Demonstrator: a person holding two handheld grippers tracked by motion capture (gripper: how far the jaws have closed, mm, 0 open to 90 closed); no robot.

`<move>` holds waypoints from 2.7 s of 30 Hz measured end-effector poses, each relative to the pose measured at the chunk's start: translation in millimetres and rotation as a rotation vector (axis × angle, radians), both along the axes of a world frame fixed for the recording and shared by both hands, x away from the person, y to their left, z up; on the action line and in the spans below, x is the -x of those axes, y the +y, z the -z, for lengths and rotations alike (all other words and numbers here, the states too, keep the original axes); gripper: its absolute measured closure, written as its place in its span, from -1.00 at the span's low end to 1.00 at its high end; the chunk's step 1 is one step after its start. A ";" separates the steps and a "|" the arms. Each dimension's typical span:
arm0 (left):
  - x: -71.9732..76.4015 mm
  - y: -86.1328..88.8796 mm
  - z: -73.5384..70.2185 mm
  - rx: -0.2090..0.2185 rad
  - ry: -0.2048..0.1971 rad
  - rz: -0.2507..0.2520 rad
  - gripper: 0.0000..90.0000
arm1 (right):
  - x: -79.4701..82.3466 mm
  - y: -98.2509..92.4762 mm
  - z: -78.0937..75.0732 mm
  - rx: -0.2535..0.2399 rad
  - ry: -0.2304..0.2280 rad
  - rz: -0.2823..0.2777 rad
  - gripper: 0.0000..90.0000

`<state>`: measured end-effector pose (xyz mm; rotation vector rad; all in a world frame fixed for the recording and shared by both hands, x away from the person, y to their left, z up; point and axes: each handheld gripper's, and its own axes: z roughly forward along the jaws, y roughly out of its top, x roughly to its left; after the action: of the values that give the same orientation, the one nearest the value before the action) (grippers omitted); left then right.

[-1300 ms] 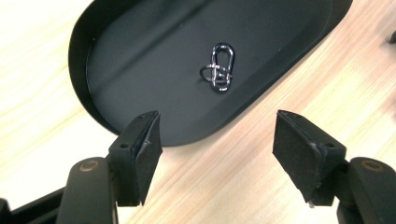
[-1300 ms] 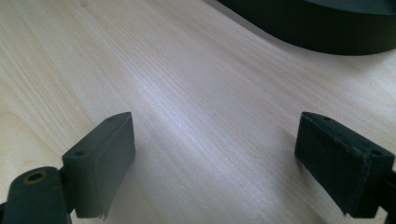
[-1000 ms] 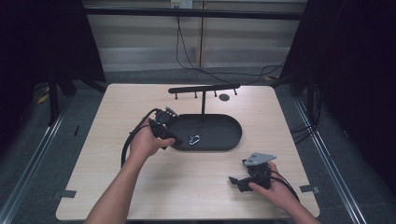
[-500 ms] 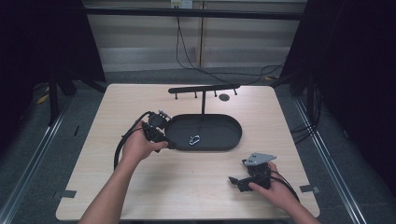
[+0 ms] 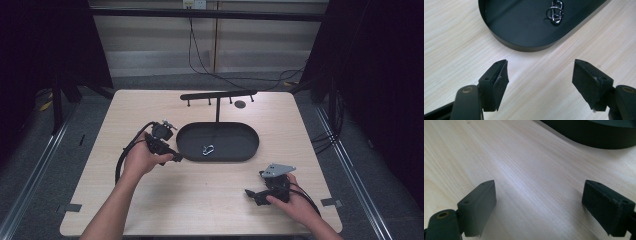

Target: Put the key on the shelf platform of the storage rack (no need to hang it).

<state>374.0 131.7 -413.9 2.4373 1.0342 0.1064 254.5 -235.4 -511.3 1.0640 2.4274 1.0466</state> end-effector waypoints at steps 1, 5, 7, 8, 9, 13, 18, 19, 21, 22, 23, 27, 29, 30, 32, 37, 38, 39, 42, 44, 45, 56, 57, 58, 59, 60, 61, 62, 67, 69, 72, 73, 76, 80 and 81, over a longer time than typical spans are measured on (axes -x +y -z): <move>0.4 1.3 0.4 0.000 0.001 -0.003 -0.36 | 0.1 0.0 -0.1 0.000 0.001 0.001 -0.73; 1.5 5.3 2.4 0.001 0.005 -0.006 -0.36 | 0.2 0.1 -0.1 0.000 0.002 0.002 -0.73; 1.9 6.7 2.5 0.000 0.006 -0.002 -0.37 | 0.1 0.0 -0.1 0.000 0.001 0.001 -0.73; 3.0 8.4 3.0 0.005 0.008 -0.006 -0.37 | -0.1 -0.1 0.1 0.000 -0.002 -0.001 -0.73; 3.3 9.4 3.4 0.008 0.009 -0.006 -0.38 | 0.0 0.0 0.0 0.000 -0.001 0.000 -0.73; 4.0 13.2 4.1 0.007 0.003 -0.001 -0.39 | -0.1 0.0 0.0 0.000 -0.001 0.000 -0.73; 6.7 19.6 5.9 0.020 0.003 -0.010 -0.40 | 0.1 0.0 0.0 0.000 0.001 0.001 -0.73; 7.1 21.0 6.2 0.017 0.004 -0.005 -0.40 | 0.0 0.0 0.0 0.000 -0.001 0.000 -0.73; 8.2 22.1 7.0 0.021 0.005 -0.013 -0.40 | 0.0 0.0 0.0 0.000 -0.001 0.000 -0.73; 8.9 23.2 7.4 0.021 0.008 -0.011 -0.40 | 0.1 0.1 0.0 0.000 0.001 0.002 -0.74; 9.6 24.3 8.1 0.023 0.004 -0.012 -0.40 | -0.1 0.0 0.0 0.000 -0.001 0.000 -0.73; 12.9 29.9 10.2 0.025 0.000 -0.010 -0.40 | 0.0 0.0 0.0 0.000 -0.001 0.000 -0.73; 14.3 32.2 12.1 0.027 0.001 -0.009 -0.40 | -0.1 0.0 0.0 0.000 -0.001 -0.001 -0.74; 14.6 33.8 13.0 0.021 0.002 -0.001 -0.40 | 0.1 0.0 0.0 0.000 0.001 0.001 -0.73; 15.1 34.9 14.2 0.024 -0.002 -0.002 -0.41 | -0.1 -0.1 0.0 0.000 -0.001 0.000 -0.73; 18.6 41.8 20.0 0.034 0.001 -0.009 -0.42 | -0.2 -0.1 0.1 0.000 -0.002 -0.001 -0.73; 18.6 41.8 20.0 0.034 0.001 -0.009 -0.42 | -0.2 -0.1 0.1 0.000 -0.002 -0.001 -0.73; 19.7 43.1 21.2 0.034 0.001 -0.010 -0.42 | -0.1 0.0 0.0 0.000 -0.001 0.000 -0.74; 22.4 45.9 23.9 0.041 -0.004 -0.006 -0.43 | -0.2 -0.1 0.1 0.000 -0.003 -0.001 -0.73; 23.4 46.7 25.0 0.042 -0.007 0.002 -0.44 | -0.1 -0.1 0.0 0.000 -0.001 -0.001 -0.73; 25.3 48.4 28.6 0.041 -0.007 0.010 -0.44 | -0.1 -0.1 0.0 0.000 -0.001 -0.001 -0.74; 34.3 56.8 45.3 0.033 -0.022 0.029 -0.48 | -0.1 -0.1 0.0 0.000 -0.001 -0.001 -0.73; 35.6 57.3 47.5 0.026 -0.018 0.030 -0.48 | -0.1 0.0 0.1 0.000 -0.002 0.000 -0.73; 37.1 58.0 50.4 0.020 -0.013 0.035 -0.48 | -0.1 0.0 0.0 0.000 -0.001 -0.001 -0.73; 38.3 57.9 51.7 0.026 -0.011 0.026 -0.48 | -0.1 -0.1 0.1 0.000 -0.002 -0.001 -0.73; 39.0 58.6 52.6 0.022 -0.014 0.028 -0.48 | 0.1 0.0 0.0 0.000 0.001 0.001 -0.73; 39.6 59.5 53.6 0.022 -0.019 0.031 -0.48 | -0.1 -0.1 0.0 0.000 -0.002 -0.001 -0.74; 39.6 59.5 53.6 0.022 -0.019 0.031 -0.48 | -0.1 -0.1 0.0 0.000 -0.002 -0.001 -0.74; 43.9 63.0 62.7 -0.002 -0.027 0.038 -0.48 | -0.1 -0.1 0.0 0.000 -0.001 -0.001 -0.74; 44.4 63.7 64.3 -0.008 -0.034 0.043 -0.49 | -0.1 -0.1 0.0 0.000 -0.001 -0.001 -0.73; 46.7 65.8 68.5 -0.016 -0.041 0.038 -0.50 | 0.0 0.0 0.0 0.000 0.000 0.000 -0.73; 47.6 66.3 69.6 -0.018 -0.048 0.040 -0.50 | 0.0 0.0 0.0 -0.001 0.000 0.001 -0.74; 49.2 67.3 71.0 -0.015 -0.071 0.048 -0.53 | -0.2 -0.1 0.1 0.000 -0.002 -0.001 -0.73; 53.3 66.9 74.3 -0.014 -0.105 0.067 -0.60 | -0.1 0.0 0.1 0.000 -0.002 -0.001 -0.73; 54.8 66.5 75.9 -0.005 -0.115 0.058 -0.65 | 0.1 0.0 0.0 -0.001 0.001 0.002 -0.74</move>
<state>319.3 198.2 -489.8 2.4326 0.9130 0.2265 254.4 -235.3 -511.3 1.0676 2.4267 1.0462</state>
